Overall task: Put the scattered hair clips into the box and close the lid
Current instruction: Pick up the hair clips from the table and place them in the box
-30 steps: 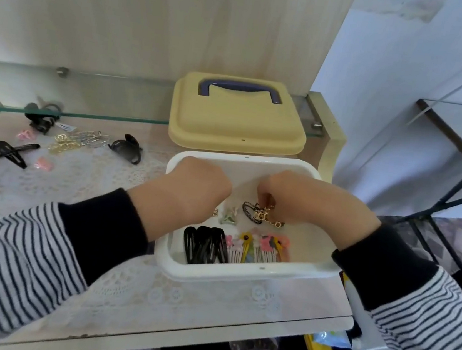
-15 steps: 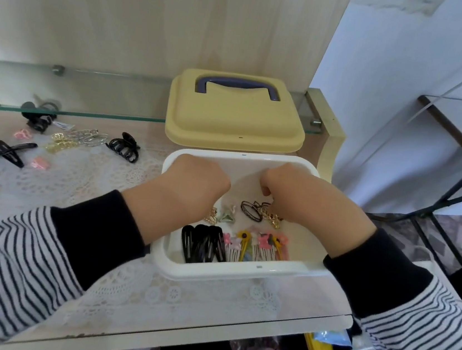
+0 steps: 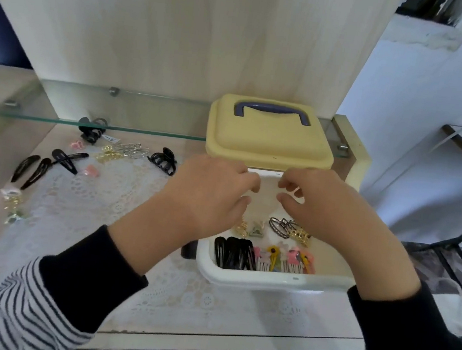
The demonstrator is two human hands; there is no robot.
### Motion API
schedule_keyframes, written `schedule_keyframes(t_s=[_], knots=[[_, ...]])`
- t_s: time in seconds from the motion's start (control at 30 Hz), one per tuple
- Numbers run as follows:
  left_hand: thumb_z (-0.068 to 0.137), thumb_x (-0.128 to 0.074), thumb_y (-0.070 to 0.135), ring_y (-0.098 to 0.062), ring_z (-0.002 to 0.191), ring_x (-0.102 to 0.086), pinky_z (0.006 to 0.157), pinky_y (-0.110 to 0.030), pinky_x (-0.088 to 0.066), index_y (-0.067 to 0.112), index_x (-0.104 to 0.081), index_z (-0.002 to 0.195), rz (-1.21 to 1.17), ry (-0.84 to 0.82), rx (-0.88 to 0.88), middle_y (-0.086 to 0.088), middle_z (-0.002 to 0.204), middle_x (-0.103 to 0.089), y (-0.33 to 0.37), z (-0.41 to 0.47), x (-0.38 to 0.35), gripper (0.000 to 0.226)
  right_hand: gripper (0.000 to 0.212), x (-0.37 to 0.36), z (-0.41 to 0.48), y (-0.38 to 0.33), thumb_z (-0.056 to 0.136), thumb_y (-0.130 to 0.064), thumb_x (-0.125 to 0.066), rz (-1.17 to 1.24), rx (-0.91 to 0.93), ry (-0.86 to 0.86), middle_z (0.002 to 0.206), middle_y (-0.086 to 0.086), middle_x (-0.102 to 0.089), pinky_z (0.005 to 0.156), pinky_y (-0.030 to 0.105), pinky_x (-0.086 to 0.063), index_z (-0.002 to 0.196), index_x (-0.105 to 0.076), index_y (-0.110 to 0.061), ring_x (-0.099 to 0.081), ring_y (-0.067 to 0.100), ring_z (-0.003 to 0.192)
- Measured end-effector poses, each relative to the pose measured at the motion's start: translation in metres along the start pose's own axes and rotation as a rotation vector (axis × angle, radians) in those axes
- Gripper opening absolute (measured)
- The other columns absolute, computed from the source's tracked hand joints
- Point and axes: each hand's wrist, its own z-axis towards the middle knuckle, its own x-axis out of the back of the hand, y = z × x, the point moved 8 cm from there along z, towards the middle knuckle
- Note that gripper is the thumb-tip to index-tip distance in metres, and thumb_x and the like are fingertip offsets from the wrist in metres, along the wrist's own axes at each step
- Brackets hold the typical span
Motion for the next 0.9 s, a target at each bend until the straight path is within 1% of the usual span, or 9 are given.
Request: schedule_keyframes(t_s=[0.13, 0.23, 0.3, 0.4, 0.53, 0.63, 0.73, 0.83, 0.9], knots=[[0.092, -0.043, 0.037, -0.015, 0.107, -0.060, 0.088, -0.036, -0.043, 0.033, -0.061, 0.117, -0.094, 0.198, 0.070, 0.013, 0.118, -0.062, -0.024, -0.022, 0.013, 0.031, 0.021, 0.010, -0.004, -0.029, 0.092, -0.038, -0.046, 0.050, 0.032, 0.182, 0.102, -0.008, -0.061, 0.071, 0.038, -0.053, 0.108, -0.056, -0.028, -0.061, 0.018, 0.087], [0.092, -0.044, 0.036, -0.015, 0.108, -0.060, 0.089, -0.036, -0.043, 0.031, -0.061, 0.118, -0.124, 0.309, 0.175, 0.012, 0.118, -0.062, -0.048, -0.041, 0.015, 0.032, 0.022, 0.014, -0.003, -0.057, 0.094, -0.026, -0.049, 0.169, 0.056, 0.248, 0.103, 0.001, -0.058, 0.075, 0.039, -0.050, 0.112, -0.058, -0.017, -0.057, 0.021, 0.094], [0.093, -0.044, 0.034, -0.016, 0.106, -0.060, 0.090, -0.038, -0.045, 0.028, -0.061, 0.119, -0.137, 0.369, 0.239, 0.010, 0.117, -0.063, -0.065, -0.057, 0.015, 0.032, 0.021, 0.020, -0.003, -0.082, 0.093, -0.020, -0.051, 0.232, 0.106, 0.321, 0.103, 0.004, -0.058, 0.075, 0.040, -0.050, 0.113, -0.058, -0.013, -0.056, 0.023, 0.091], [0.093, -0.043, 0.031, -0.016, 0.104, -0.061, 0.087, -0.040, -0.048, 0.024, -0.061, 0.120, -0.147, 0.424, 0.332, 0.008, 0.116, -0.063, -0.093, -0.077, 0.008, 0.033, 0.018, 0.022, -0.003, -0.115, 0.091, -0.013, -0.052, 0.292, 0.162, 0.420, 0.100, 0.008, -0.056, 0.070, 0.040, -0.049, 0.108, -0.058, -0.008, -0.055, 0.026, 0.085], [0.093, -0.043, 0.029, -0.020, 0.105, -0.061, 0.082, -0.041, -0.051, 0.018, -0.058, 0.123, -0.156, 0.447, 0.448, 0.001, 0.121, -0.061, -0.133, -0.106, -0.013, 0.036, 0.017, 0.011, -0.001, -0.165, 0.087, -0.009, -0.055, 0.295, 0.239, 0.508, 0.097, 0.010, -0.056, 0.062, 0.030, -0.045, 0.103, -0.058, -0.006, -0.055, 0.025, 0.078], [0.093, -0.043, 0.028, -0.026, 0.105, -0.061, 0.077, -0.044, -0.052, 0.011, -0.057, 0.122, -0.136, 0.448, 0.530, -0.008, 0.123, -0.060, -0.156, -0.127, -0.035, 0.037, 0.015, -0.009, 0.000, -0.192, 0.080, -0.007, -0.060, 0.313, 0.230, 0.541, 0.090, 0.010, -0.057, 0.059, 0.030, -0.046, 0.095, -0.059, -0.005, -0.055, 0.025, 0.076], [0.092, -0.044, 0.027, -0.031, 0.103, -0.061, 0.074, -0.046, -0.053, 0.008, -0.057, 0.121, -0.125, 0.423, 0.595, -0.013, 0.123, -0.058, -0.165, -0.142, -0.056, 0.037, 0.025, -0.039, 0.005, -0.210, 0.077, -0.010, -0.065, 0.319, 0.200, 0.506, 0.097, 0.012, -0.060, 0.062, 0.029, -0.047, 0.101, -0.061, -0.004, -0.059, 0.026, 0.082], [0.089, -0.046, 0.029, -0.034, 0.118, -0.054, 0.091, -0.049, -0.048, 0.010, -0.054, 0.126, -0.098, 0.337, 0.704, -0.017, 0.132, -0.053, -0.171, -0.151, -0.072, 0.042, 0.034, -0.077, 0.017, -0.215, 0.079, -0.014, -0.064, 0.288, 0.136, 0.420, 0.116, 0.016, -0.058, 0.076, 0.035, -0.052, 0.112, -0.059, -0.005, -0.058, 0.030, 0.102], [0.087, -0.052, 0.027, -0.036, 0.127, -0.046, 0.101, -0.051, -0.040, 0.012, -0.051, 0.129, -0.074, 0.301, 0.775, -0.019, 0.138, -0.047, -0.178, -0.156, -0.080, 0.046, 0.045, -0.100, 0.028, -0.212, 0.082, -0.019, -0.063, 0.244, 0.090, 0.357, 0.128, 0.019, -0.052, 0.090, 0.039, -0.048, 0.124, -0.053, -0.005, -0.051, 0.034, 0.117]])
